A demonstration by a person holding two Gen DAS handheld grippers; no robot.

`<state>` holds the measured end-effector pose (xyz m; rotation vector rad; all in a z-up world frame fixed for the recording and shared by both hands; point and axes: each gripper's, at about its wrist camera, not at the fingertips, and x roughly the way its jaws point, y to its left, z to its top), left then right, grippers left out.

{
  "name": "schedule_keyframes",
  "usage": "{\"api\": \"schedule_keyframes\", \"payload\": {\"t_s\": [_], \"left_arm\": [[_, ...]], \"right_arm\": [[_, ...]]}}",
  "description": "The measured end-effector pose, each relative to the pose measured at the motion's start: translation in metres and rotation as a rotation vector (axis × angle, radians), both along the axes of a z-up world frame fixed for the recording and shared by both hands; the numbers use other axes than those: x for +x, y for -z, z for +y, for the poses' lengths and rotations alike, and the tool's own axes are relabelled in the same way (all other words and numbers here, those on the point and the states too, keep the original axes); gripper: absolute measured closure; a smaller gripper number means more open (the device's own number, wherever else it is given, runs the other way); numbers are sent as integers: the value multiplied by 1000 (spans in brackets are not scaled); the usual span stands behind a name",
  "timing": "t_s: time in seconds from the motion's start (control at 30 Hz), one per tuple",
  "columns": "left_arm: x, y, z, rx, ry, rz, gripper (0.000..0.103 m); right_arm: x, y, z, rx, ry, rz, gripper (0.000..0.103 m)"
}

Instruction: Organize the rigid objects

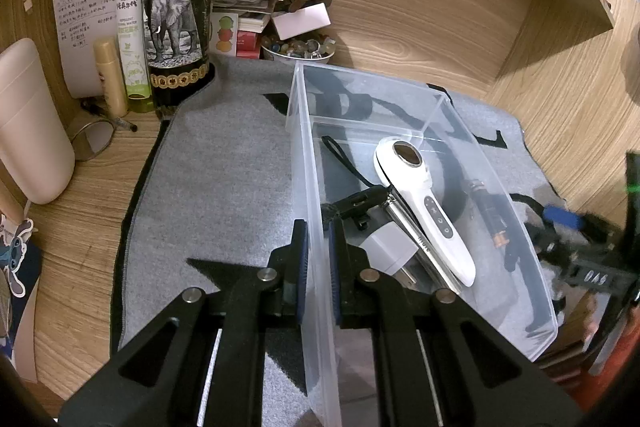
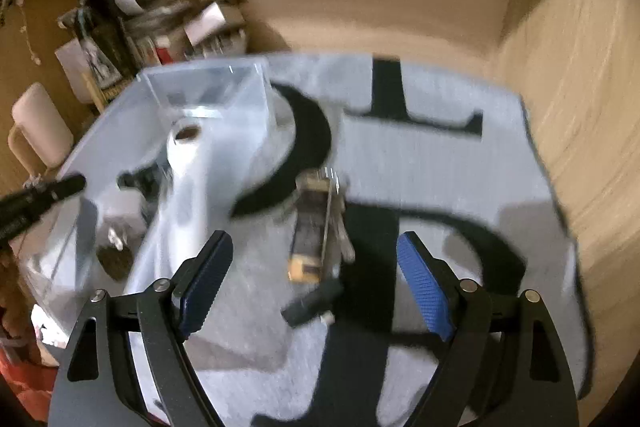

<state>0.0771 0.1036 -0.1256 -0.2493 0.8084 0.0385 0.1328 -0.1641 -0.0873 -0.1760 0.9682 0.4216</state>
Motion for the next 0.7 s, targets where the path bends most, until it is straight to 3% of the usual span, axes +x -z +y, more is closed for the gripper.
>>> {"api": "schedule_keyframes", "payload": {"t_s": [0.13, 0.23, 0.3, 0.33, 0.4, 0.47, 0.53, 0.7], "left_arm": [[0, 0, 0, 3, -1, 0, 94], [-1, 0, 0, 2, -3, 0, 94], [-1, 0, 0, 3, -3, 0, 94], [-1, 0, 0, 3, -3, 0, 94], [-1, 0, 0, 2, -3, 0, 94], [-1, 0, 0, 2, -3, 0, 94], [-1, 0, 0, 3, -3, 0, 94], [-1, 0, 0, 2, -2, 0, 94]], "right_arm": [[-2, 25, -4, -2, 5, 91, 21], [-4, 39, -3, -27, 11, 106, 23], [-7, 39, -1, -49, 11, 77, 31], [-8, 38, -2, -57, 18, 66, 42], [-8, 37, -6, -44, 32, 64, 52], [-7, 35, -12, -28, 53, 66, 73], [-5, 34, -19, -6, 72, 76, 79], [-5, 30, -22, 18, 84, 77, 79]]}}
